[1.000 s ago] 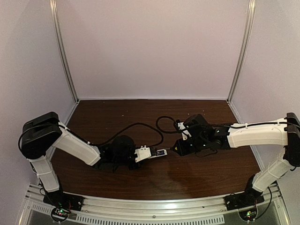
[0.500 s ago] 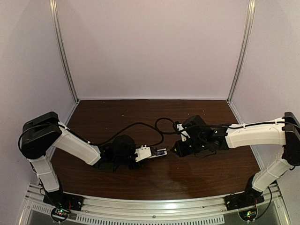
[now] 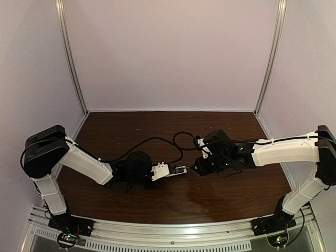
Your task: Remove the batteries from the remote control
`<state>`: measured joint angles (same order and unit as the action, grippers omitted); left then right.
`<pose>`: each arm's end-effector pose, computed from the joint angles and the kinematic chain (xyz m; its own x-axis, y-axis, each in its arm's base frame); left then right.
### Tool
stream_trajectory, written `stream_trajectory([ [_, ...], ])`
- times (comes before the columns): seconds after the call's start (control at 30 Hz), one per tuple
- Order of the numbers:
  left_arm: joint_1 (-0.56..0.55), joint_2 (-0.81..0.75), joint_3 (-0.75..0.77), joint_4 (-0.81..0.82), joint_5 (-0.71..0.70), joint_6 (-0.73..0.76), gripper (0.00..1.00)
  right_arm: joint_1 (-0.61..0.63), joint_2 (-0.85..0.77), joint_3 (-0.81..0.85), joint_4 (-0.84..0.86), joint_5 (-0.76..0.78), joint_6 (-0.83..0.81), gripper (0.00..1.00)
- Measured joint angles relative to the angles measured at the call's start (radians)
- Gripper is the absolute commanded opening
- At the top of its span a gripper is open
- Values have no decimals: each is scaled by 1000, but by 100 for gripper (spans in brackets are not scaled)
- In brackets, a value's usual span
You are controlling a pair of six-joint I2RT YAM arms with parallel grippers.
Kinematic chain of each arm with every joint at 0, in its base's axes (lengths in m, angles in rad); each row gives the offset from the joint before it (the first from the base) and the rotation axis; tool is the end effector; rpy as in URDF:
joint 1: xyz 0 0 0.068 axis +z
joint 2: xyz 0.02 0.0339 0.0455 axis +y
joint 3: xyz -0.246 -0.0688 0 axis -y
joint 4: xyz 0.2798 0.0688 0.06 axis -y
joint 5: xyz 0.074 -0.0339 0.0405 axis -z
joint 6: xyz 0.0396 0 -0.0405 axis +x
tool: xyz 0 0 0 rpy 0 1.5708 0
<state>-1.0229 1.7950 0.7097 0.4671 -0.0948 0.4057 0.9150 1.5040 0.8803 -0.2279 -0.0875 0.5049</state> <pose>0.1859 -0.2975 0.0681 0.0421 0.6852 -0.7271 0.8630 0.3417 0.3720 0.2049 0.2720 0.1589 -0.8004 -0.2501 -0.5448 -0.4998 0.7802 0.3762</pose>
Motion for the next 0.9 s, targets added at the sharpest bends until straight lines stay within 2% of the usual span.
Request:
stream_trajectory([
  [0.9,3,0,5,-13,-16,-8,0,18,38,34,-1,36,-38,0],
])
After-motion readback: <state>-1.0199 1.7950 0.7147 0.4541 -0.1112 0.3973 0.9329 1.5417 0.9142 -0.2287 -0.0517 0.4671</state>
